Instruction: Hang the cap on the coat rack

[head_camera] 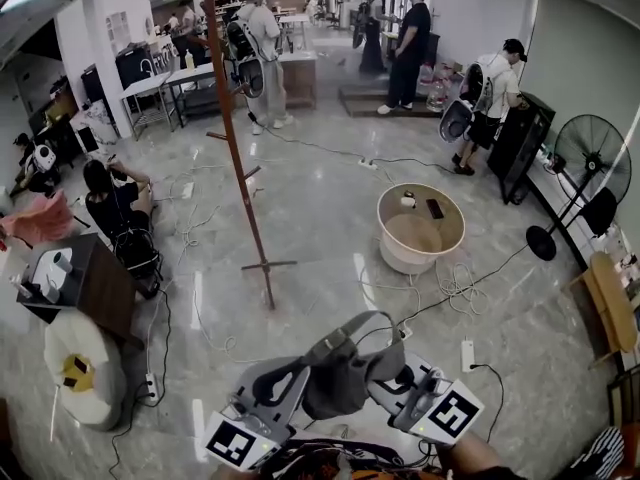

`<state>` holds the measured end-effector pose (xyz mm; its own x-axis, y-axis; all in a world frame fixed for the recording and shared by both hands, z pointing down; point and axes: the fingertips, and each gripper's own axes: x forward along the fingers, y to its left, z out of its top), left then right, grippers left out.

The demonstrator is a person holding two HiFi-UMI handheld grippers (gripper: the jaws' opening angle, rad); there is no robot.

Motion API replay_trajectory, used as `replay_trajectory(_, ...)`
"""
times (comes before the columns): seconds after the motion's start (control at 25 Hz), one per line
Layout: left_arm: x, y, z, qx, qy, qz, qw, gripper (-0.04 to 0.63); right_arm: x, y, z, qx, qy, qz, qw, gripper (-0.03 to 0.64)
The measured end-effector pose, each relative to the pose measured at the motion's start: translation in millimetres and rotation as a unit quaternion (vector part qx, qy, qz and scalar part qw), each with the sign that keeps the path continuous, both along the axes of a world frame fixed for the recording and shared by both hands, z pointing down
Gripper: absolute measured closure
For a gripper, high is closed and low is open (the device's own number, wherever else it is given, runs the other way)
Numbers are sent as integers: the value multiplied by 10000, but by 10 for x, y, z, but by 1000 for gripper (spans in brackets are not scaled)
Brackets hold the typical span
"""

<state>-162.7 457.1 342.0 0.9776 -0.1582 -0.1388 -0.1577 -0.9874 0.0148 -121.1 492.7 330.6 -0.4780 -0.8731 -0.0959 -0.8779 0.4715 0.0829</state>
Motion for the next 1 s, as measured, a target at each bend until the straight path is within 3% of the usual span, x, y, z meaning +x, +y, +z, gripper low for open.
replay_trajectory(0.32,94,3,178,-91,-342,-13,9994,561,174,-51,243,-273,-60,-51,9996,601)
replay_trajectory(0.6,221,-542,120,-240,-304,-66,9992,561,287,-585,149,-493,158,-236,9984,601)
replay_trajectory(1.0,473,-1812,39,-363,-69,-85,9993,561,394,-1927,30,-380,121,-302,9987,601)
